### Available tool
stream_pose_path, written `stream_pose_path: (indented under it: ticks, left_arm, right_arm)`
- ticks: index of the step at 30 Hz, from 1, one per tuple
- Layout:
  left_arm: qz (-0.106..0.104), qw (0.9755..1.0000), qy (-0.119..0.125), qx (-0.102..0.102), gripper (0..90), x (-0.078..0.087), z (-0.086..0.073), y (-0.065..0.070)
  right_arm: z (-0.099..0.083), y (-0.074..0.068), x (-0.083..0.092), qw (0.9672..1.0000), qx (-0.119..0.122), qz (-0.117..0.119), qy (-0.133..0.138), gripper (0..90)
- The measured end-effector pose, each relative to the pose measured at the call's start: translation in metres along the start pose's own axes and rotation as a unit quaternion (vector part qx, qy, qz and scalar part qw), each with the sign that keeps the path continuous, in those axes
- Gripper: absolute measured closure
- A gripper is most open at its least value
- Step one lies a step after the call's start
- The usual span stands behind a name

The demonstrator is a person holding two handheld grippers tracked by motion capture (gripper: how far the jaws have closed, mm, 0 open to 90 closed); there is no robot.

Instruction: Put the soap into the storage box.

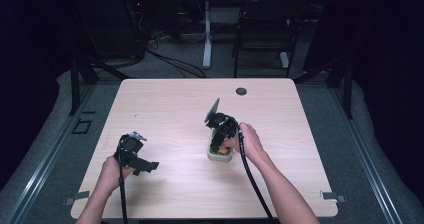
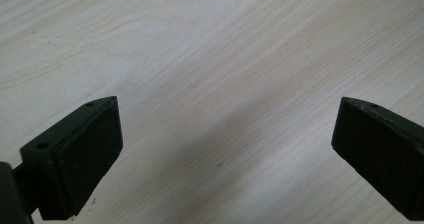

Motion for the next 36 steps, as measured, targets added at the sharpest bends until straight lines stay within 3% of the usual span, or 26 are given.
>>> stream_pose_path:
  ticks: [8,22,36]
  left_arm:
    - [0.0,1.0,0.0,0.0,0.0,0.0,0.0,0.0]
    - [-0.001,1.0,-0.004,-0.001,0.0,0.0,0.0,0.0]
    - [-0.001,1.0,-0.004,-0.001,0.0,-0.001,0.0,0.0]
  right_arm:
    - [0.0,0.0,-0.007,0.9999,0.005,0.001,-0.009,26.6]
    - [-0.004,0.006,-0.012,0.9999,-0.006,-0.002,-0.014,26.5]
    - [-0.002,0.007,-0.015,0.9996,0.003,-0.015,-0.022,26.5]
Point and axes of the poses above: each handheld gripper's, and its own axes: x roughly backward along the jaws, z roughly out of its top, y roughly to its right, the point moved 3 cm from there along -x, roughly forward along the jaws, and after that the axes turned 7 degrees about -z, right-handed, at the moved point
